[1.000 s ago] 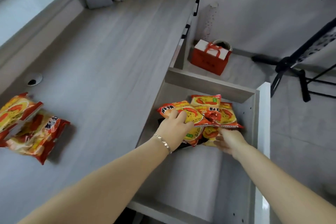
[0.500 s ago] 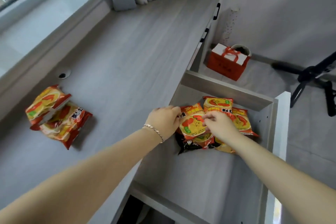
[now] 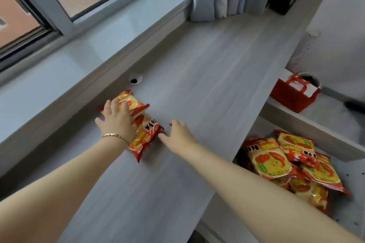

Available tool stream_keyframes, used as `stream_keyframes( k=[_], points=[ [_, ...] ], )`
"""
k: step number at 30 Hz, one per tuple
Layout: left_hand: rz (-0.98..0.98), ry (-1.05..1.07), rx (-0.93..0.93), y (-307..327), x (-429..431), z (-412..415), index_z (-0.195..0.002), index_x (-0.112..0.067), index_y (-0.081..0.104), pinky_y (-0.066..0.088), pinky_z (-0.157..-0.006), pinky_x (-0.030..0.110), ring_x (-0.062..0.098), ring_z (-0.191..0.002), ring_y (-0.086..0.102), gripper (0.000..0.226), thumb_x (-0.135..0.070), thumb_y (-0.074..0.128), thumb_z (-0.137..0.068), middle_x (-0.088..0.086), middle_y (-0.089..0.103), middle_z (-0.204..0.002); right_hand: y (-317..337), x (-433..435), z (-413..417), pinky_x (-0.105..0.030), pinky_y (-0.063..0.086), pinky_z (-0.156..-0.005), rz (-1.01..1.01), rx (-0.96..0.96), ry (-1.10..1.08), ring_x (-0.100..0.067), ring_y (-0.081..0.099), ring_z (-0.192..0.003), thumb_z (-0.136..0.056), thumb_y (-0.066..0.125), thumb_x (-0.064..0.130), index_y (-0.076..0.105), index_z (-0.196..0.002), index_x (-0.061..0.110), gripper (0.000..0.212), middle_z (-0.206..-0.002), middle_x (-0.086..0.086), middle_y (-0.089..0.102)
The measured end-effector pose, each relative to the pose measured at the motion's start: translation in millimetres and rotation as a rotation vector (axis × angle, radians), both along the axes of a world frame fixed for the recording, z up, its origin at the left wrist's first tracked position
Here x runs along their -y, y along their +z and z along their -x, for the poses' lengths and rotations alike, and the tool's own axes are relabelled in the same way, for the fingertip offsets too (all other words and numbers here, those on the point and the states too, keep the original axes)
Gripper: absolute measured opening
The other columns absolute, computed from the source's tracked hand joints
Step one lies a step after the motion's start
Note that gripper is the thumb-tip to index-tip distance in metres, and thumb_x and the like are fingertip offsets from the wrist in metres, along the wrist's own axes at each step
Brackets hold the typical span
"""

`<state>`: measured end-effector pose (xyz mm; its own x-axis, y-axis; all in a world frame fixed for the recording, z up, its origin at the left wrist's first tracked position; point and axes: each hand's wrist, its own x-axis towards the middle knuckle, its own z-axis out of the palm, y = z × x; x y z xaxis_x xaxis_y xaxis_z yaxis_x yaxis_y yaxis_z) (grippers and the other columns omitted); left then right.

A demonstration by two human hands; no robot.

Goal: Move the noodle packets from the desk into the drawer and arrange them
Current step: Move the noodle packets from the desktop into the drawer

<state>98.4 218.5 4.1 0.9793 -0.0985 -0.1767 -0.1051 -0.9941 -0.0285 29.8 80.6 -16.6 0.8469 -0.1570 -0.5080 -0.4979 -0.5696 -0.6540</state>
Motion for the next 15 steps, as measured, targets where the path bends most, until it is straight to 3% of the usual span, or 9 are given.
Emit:
stream_keyframes(
  k=[2, 5, 7, 9, 12, 15],
  points=[
    [0.047, 0.041, -0.036, -8, -20, -8, -0.133, -0.011, 0.036, 0.04, -0.099, 0.056, 0.033, -0.138, 0.022, 0.052, -0.022, 0.06, -0.088, 0.013, 0.028, -0.148, -10, -25, -14, -0.04, 0.038, -0.105, 0.009, -0.034, -0.014, -0.034, 0.044, -0.128, -0.086, 0.056, 0.042, 0.038, -0.133, 0.004, 0.063, -0.138, -0.018, 0.041],
    [0.093, 0.034, -0.027, -19, -40, -15, -0.121, -0.005, 0.045, 0.048, -0.087, 0.047, 0.037, -0.123, 0.039, 0.034, -0.015, 0.056, -0.09, 0.018, 0.041, -0.136, -27, -45, -31, -0.04, 0.042, -0.1, 0.007, -0.09, -0.13, -0.036, 0.05, -0.123, -0.084, 0.056, 0.047, 0.047, -0.124, 0.002, 0.061, -0.133, -0.019, 0.049],
    [0.106, -0.015, 0.006, -23, -43, -14, -0.111, -0.004, 0.051, 0.05, -0.082, 0.046, 0.038, -0.118, 0.041, 0.022, -0.015, 0.054, -0.092, 0.019, 0.044, -0.131, -36, -46, -34, -0.037, 0.046, -0.088, 0.006, -0.098, -0.161, -0.037, 0.057, -0.109, -0.085, 0.054, 0.047, 0.059, -0.094, 0.005, 0.044, -0.118, -0.024, 0.059],
    [0.146, -0.063, 0.06, -25, -42, -12, -0.105, -0.002, 0.055, 0.049, -0.082, 0.046, 0.04, -0.115, 0.043, 0.017, -0.014, 0.053, -0.094, 0.021, 0.048, -0.128, -37, -42, -32, -0.031, 0.039, -0.072, -0.011, -0.08, -0.117, -0.034, 0.055, -0.088, -0.089, 0.05, 0.042, 0.046, -0.062, 0.012, 0.041, -0.095, -0.024, 0.058],
    [0.283, -0.176, 0.194, -20, -30, -7, -0.09, 0.003, 0.061, 0.048, -0.073, 0.046, 0.044, -0.098, 0.05, 0.009, -0.004, 0.056, -0.09, 0.026, 0.058, -0.111, -24, -25, -22, -0.026, 0.033, -0.069, -0.137, 0.049, -0.143, -0.029, 0.055, -0.087, -0.093, 0.047, 0.029, 0.048, -0.071, 0.013, 0.027, -0.088, -0.015, 0.063],
    [0.403, -0.273, 0.293, -9, -7, 4, -0.082, 0.005, 0.061, 0.047, -0.066, 0.039, 0.043, -0.087, 0.055, 0.01, 0.001, 0.056, -0.089, 0.026, 0.062, -0.101, -6, 4, -5, -0.027, 0.031, -0.059, -0.256, 0.194, -0.27, -0.019, 0.045, -0.074, -0.094, 0.043, 0.023, 0.04, -0.063, 0.017, 0.032, -0.065, -0.001, 0.047]
  ],
)
